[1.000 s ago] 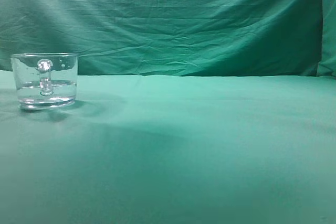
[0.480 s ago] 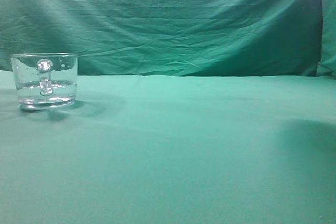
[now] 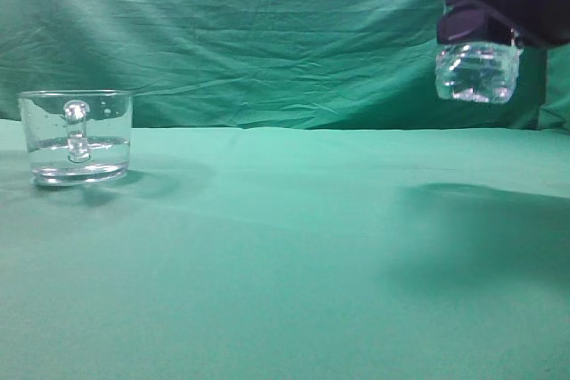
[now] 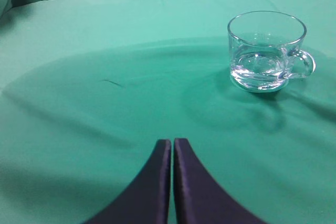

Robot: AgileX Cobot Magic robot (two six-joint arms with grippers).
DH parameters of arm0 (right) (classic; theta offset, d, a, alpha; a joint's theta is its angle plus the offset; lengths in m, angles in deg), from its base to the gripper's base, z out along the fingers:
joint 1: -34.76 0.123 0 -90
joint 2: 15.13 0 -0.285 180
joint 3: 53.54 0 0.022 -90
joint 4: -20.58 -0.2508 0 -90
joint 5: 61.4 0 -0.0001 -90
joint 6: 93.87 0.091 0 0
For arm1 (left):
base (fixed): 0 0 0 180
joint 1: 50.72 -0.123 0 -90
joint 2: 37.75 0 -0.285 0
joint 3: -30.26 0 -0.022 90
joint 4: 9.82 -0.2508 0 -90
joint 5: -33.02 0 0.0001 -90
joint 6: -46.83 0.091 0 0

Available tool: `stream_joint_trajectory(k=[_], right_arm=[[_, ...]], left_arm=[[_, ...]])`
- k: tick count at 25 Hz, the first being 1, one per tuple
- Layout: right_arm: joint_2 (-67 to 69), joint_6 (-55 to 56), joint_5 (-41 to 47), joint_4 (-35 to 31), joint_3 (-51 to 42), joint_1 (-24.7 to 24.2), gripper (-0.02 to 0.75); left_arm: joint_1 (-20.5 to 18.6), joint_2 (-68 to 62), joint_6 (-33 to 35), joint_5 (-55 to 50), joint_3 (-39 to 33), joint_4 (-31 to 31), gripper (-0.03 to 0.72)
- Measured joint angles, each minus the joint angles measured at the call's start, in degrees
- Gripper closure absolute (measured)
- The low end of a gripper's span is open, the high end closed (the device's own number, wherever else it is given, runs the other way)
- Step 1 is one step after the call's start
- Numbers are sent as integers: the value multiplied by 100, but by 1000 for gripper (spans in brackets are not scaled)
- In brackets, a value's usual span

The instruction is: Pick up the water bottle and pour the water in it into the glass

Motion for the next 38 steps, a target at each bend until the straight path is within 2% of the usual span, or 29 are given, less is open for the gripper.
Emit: stream_joint_trajectory(k=[4,7,12,14,15,25,28,29,32,38], right_arm=[[550,93,-290,42,10,0,539],[931,65,-356,315,20,0,539],[1004,-302,-485,600,52,0,539],[1004,-407,-520,645,52,0,470],[1004,-418,-520,645,57,0,479],[979,-408,-567,603,57,0,89],[655,-374,-557,525,57,0,92],[481,-374,-546,505,57,0,50],[-101,-374,-411,465,57,0,66],[-1598,-350,554,453,57,0,66]], left_arm=[[0,0,0,0,0,0,688],[0,0,0,0,0,0,688],[0,0,0,0,0,0,688],[0,0,0,0,0,0,688],[0,0,0,0,0,0,688],[0,0,0,0,0,0,688],[0,0,0,0,0,0,688],[0,0,0,0,0,0,688],[0,0,0,0,0,0,688],[0,0,0,0,0,0,688]])
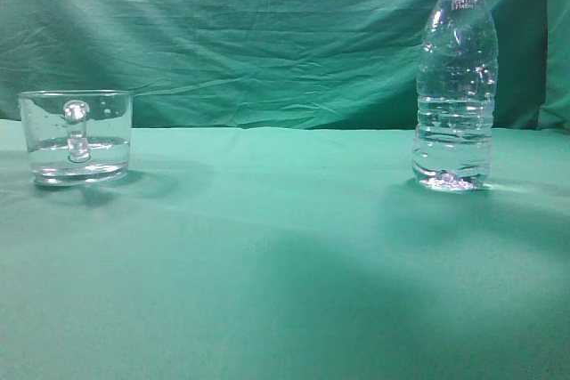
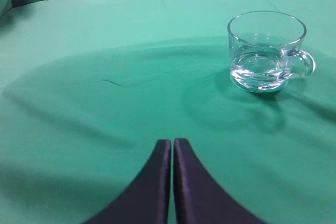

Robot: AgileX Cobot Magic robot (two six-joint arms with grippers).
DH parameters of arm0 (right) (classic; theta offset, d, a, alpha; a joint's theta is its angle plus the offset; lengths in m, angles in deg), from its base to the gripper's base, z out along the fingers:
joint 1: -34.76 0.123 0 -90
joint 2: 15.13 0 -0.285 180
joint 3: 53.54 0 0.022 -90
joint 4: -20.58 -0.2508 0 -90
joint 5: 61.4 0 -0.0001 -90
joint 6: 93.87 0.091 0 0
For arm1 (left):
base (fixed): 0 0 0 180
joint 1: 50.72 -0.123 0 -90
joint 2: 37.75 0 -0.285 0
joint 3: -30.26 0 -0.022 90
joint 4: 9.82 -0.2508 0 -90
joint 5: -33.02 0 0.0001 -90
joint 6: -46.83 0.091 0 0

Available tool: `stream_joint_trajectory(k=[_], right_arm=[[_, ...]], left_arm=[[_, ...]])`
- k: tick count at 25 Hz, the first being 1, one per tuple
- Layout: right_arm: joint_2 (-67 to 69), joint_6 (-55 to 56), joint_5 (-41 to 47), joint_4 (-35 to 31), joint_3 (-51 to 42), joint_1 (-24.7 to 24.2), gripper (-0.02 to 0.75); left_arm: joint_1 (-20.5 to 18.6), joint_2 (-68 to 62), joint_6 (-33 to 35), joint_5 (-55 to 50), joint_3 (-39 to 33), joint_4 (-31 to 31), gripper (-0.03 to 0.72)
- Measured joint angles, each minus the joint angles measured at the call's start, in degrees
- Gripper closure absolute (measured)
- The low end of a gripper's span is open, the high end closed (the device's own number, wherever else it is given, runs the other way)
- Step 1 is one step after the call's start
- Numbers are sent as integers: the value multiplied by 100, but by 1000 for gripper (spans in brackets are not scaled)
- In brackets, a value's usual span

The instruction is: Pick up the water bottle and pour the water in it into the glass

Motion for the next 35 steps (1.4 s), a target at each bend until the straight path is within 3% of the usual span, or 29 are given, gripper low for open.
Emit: stream_joint_trajectory(k=[4,9,12,23,29,35], right_arm=[[-1069,456,838,0,-11,0,253],[-2423,999,2608,45,-35,0,601],[-3255,1380,3695,70,-44,0,738],[-5600,2231,5830,57,-57,0,738],[-6003,2351,6463,38,-57,0,738],[-6163,2280,7724,-53,-57,0,738]], left_arm=[[0,0,0,0,0,0,688],[0,0,0,0,0,0,688],[0,0,0,0,0,0,688],[0,0,0,0,0,0,688],[0,0,0,0,0,0,688],[0,0,0,0,0,0,688]])
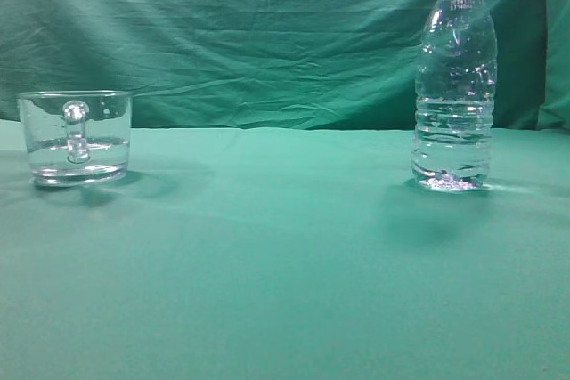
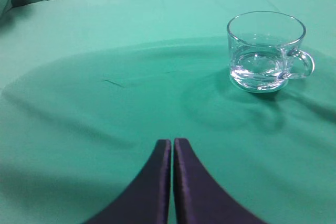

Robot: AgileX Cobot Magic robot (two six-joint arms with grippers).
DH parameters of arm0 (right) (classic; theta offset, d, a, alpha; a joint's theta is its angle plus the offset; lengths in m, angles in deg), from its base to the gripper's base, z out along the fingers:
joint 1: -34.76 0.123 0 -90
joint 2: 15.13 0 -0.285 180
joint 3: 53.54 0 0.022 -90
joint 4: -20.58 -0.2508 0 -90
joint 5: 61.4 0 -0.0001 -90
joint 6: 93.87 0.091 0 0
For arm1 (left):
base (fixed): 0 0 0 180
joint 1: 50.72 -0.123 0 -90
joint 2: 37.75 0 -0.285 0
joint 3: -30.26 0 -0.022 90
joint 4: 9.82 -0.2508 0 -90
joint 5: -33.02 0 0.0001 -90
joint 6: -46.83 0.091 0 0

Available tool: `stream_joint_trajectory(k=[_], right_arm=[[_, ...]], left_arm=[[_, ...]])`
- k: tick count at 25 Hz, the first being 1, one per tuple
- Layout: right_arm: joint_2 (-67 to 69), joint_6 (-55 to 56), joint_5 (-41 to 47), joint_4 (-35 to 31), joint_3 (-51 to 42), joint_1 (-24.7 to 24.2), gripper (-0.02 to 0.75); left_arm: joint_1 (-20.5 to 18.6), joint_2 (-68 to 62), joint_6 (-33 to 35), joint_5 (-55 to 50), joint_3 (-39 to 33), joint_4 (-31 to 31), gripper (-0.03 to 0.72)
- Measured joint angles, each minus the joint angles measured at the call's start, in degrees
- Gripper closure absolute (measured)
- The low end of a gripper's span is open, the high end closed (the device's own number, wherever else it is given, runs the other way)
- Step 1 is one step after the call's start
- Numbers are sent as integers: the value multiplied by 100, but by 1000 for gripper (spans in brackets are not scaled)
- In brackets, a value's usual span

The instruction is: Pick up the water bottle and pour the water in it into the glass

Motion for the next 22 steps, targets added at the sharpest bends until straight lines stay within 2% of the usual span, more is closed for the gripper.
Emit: stream_joint_trajectory(k=[3,9,17,22], right_arm=[[-350,-517,382,-12,-190,0,738],[-1524,-1318,309,-20,-1101,-63,738],[-2675,-1295,-156,-54,-2647,-994,738],[-2713,-1284,-595,-54,-3182,-1204,738]], left_arm=[[0,0,0,0,0,0,688],[0,0,0,0,0,0,688],[0,0,0,0,0,0,688],[0,0,0,0,0,0,688]])
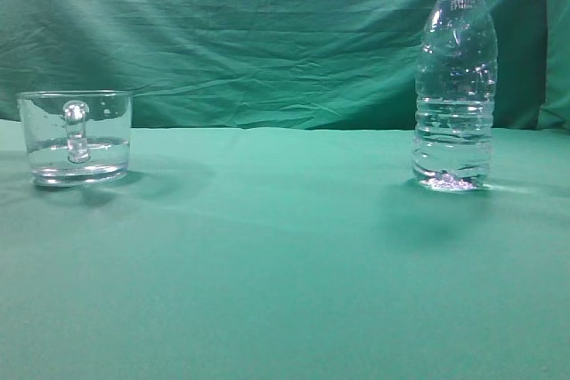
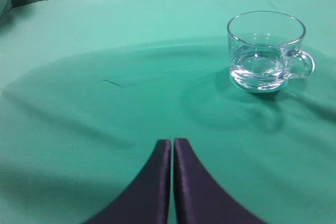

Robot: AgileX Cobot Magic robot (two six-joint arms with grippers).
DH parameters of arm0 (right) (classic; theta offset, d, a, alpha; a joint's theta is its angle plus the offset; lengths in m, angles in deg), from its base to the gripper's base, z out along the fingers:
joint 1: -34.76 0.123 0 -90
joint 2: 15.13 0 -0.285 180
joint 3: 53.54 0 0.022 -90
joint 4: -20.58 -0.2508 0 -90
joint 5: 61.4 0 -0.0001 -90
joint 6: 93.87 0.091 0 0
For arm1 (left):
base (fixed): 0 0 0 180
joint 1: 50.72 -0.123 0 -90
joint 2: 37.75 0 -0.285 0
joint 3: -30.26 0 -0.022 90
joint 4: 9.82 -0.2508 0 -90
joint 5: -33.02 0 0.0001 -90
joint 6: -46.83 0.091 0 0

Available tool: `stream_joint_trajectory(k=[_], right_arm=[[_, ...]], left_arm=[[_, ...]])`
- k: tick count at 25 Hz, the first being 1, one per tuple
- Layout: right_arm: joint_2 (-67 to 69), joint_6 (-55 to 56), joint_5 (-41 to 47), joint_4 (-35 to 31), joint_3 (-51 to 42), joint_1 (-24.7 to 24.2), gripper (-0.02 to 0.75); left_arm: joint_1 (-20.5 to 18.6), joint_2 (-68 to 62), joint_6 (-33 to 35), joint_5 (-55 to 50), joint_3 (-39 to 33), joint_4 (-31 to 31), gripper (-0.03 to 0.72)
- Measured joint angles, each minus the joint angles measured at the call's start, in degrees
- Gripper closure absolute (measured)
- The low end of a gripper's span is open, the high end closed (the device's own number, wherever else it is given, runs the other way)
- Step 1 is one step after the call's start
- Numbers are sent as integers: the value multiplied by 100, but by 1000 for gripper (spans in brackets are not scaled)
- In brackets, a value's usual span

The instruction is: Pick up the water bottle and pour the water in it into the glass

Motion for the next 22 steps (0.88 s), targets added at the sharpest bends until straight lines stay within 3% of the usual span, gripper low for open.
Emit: stream_joint_trajectory(k=[6,15,22], right_arm=[[0,-26,112,-205,0,0,738],[0,-1420,452,-1769,0,0,738],[0,-1535,452,-1873,0,0,738]], left_arm=[[0,0,0,0,0,0,688],[0,0,0,0,0,0,688],[0,0,0,0,0,0,688]])
